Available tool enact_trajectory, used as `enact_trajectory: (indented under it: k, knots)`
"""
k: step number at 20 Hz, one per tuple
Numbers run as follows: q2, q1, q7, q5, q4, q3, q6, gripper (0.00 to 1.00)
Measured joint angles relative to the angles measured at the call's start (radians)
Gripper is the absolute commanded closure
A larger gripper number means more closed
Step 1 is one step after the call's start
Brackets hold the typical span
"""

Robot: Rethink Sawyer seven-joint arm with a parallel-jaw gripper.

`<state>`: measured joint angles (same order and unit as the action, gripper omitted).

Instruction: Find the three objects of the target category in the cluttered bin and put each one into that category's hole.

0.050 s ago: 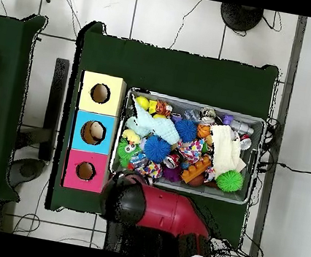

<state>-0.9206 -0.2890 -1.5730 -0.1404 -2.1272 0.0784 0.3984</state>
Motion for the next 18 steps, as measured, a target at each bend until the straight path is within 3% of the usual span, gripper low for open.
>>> enact_trajectory:
  k: [18]
  knots:
    - [0.095,-0.039,0.0,-0.07,0.009,0.03,-0.013,0.0]
